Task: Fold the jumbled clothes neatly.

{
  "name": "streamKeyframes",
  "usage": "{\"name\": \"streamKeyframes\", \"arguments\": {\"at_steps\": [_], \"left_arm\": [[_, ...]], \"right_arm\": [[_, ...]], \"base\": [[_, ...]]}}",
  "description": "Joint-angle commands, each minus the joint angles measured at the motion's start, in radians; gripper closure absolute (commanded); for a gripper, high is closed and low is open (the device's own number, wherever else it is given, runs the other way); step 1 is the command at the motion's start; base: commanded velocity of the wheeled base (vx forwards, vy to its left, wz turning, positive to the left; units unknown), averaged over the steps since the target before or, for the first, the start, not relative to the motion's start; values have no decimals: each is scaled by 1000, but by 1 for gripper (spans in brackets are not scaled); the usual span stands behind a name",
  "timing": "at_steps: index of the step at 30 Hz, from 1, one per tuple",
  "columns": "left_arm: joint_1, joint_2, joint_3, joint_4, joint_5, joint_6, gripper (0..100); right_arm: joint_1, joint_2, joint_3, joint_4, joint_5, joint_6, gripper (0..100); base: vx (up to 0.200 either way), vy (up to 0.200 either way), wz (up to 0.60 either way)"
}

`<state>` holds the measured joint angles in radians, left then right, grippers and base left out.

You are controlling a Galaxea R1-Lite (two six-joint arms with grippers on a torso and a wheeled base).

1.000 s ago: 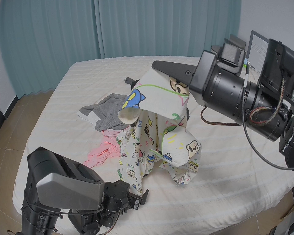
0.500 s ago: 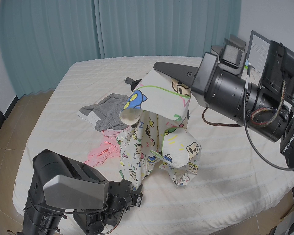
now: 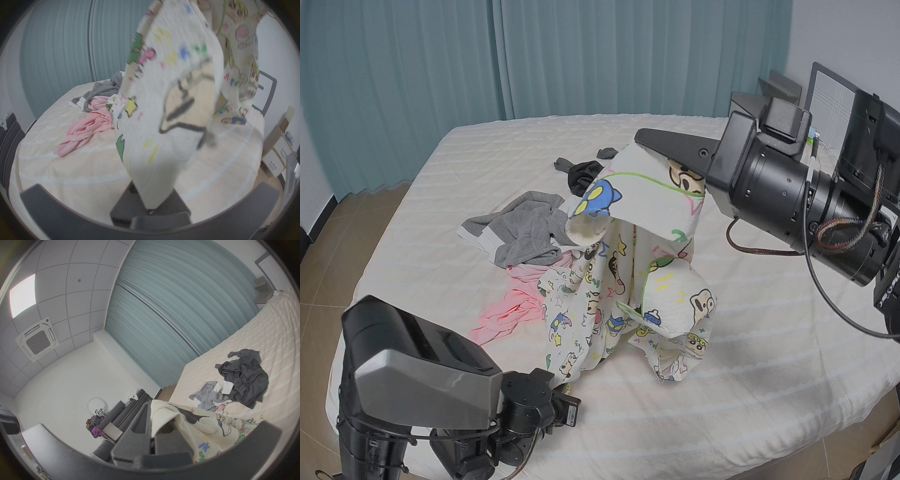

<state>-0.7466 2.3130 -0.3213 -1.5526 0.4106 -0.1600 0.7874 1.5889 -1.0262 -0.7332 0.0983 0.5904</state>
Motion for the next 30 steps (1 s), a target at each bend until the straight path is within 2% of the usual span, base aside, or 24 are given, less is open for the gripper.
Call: {"name": "streamKeyframes", "arguments": {"at_steps": [1, 7, 11, 15, 17, 18, 19, 20, 21, 23, 27, 30], "left_arm": [[-2, -242, 97, -18, -1, -59, 100], [3, -480, 126, -18, 2, -69, 100], [44, -603, 88, 25, 4, -59, 100], [62, -750, -10, 189, 2, -39, 100], [70, -833, -93, 330, 0, -39, 100], [70, -840, -101, 342, 0, -39, 100], [84, -903, -171, 474, -4, -39, 100], [93, -935, -211, 549, -6, -39, 100], [96, -943, -223, 569, -7, -38, 100], [127, -1000, -323, 715, -9, -32, 100], [174, -1043, -450, 835, -50, -23, 100], [184, -1064, -487, 862, -65, -15, 100]], "right_arm": [[-76, -50, 58, 0, 0, 0, 100], [-168, -101, 127, -2, 3, 0, 100], [-205, -156, 182, -2, 1, -1, 100], [-226, -214, 224, 1, 1, -4, 100], [-237, -248, 233, 3, 3, -9, 100], [-237, -250, 233, 3, 3, -11, 100], [-246, -274, 235, 5, 3, -12, 100], [-252, -285, 235, 8, 3, -12, 100], [-255, -288, 235, 8, 3, -12, 100], [-264, -311, 222, 28, 4, -23, 100], [-261, -336, 196, 37, 6, -81, 100], [-261, -342, 143, 35, 4, -107, 100]], "base": [[0, 0, 0], [0, 0, 0], [0, 0, 0], [0, 0, 0], [0, 0, 0], [0, 0, 0], [0, 0, 0], [0, 0, 0], [0, 0, 0], [0, 0, 0], [0, 0, 0], [0, 0, 0]]}}
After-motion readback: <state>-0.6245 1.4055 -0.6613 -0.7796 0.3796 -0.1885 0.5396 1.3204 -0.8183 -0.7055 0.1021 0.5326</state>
